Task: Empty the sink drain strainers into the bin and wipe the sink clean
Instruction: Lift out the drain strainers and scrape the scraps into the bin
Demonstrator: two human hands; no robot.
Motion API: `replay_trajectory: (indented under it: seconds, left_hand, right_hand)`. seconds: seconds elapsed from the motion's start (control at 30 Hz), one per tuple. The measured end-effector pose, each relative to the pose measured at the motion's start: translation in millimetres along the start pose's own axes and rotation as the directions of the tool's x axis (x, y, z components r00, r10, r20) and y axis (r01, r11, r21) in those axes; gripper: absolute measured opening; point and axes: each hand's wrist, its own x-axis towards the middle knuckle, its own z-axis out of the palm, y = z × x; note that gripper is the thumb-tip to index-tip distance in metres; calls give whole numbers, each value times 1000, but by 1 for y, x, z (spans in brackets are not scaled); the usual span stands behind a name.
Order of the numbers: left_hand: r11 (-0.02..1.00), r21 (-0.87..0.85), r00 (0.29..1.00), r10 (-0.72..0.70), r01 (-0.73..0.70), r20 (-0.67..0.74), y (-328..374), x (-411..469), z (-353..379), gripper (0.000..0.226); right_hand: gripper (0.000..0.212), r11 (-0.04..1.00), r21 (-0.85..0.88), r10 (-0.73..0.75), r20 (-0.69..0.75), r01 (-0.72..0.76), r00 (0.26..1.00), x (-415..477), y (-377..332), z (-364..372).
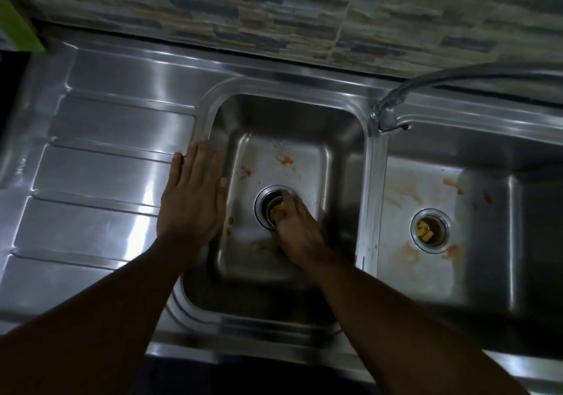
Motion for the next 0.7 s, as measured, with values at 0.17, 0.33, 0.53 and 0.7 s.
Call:
replay_trajectory:
  seconds: [0.17, 0.33, 0.53, 0.7]
  left_hand:
    - [999, -49, 1000, -3, 2, -20, 2, -3, -1, 60]
    - [986, -154, 998, -65, 67, 23, 38, -9, -6, 64]
    - [975, -220, 996, 36, -17, 85, 133, -37, -2, 69]
    - [957, -288, 997, 54, -34, 62, 216, -33, 13, 61]
  right_hand:
    - [63, 995, 69, -63, -133, 72, 989, -33, 1, -22]
    - [86, 962, 225, -74, -320, 152, 944, -71, 10, -72]
    - [84, 979, 154, -37, -497, 130, 867, -118, 64, -127]
    - [82, 975, 217, 63, -485, 50, 872, -160, 140, -132]
